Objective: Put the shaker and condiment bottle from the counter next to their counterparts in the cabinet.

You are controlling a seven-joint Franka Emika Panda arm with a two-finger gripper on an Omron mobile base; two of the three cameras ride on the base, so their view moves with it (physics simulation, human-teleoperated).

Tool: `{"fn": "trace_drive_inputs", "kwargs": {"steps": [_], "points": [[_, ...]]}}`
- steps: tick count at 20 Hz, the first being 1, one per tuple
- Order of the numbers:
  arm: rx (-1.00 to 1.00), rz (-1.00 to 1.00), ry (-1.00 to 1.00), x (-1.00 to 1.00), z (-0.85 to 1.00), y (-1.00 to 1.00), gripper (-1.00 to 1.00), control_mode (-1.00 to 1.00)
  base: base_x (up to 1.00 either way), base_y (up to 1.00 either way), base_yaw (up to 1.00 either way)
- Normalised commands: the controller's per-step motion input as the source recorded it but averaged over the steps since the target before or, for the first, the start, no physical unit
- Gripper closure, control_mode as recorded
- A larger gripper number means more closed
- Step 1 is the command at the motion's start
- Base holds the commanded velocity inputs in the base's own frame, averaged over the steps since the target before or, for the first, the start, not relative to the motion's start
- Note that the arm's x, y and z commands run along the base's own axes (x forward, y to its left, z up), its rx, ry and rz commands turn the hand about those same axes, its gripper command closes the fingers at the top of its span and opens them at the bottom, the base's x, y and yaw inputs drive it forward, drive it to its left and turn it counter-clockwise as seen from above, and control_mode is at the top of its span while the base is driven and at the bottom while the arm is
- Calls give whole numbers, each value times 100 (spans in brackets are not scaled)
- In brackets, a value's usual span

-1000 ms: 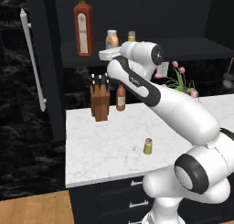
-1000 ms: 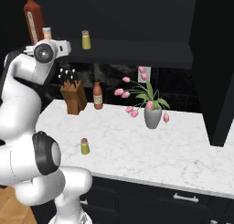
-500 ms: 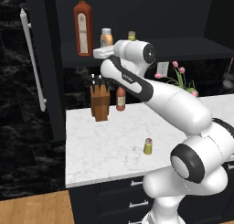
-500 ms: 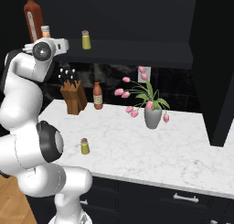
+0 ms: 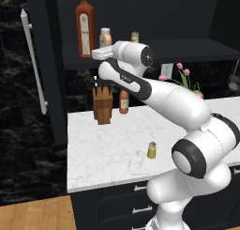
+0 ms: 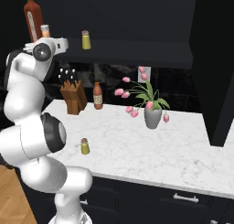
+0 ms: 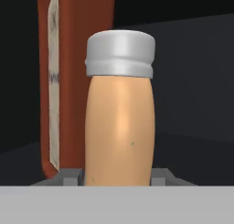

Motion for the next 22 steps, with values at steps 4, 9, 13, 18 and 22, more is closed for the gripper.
{"fn": "trace_drive_inputs", "kwargs": {"steps": [4, 9, 13, 18, 22], "points": [[0, 0, -3, 30, -14, 10, 100, -100, 0, 0, 0], [0, 0, 0, 23, -7, 5, 100, -100, 0, 0, 0], [0, -1, 10, 16, 0, 8, -100, -100, 0, 0, 0], [0, -3, 6, 3, 0, 1, -100, -100, 0, 0, 0], [0, -1, 0, -3, 3, 0, -100, -100, 0, 0, 0]]}}
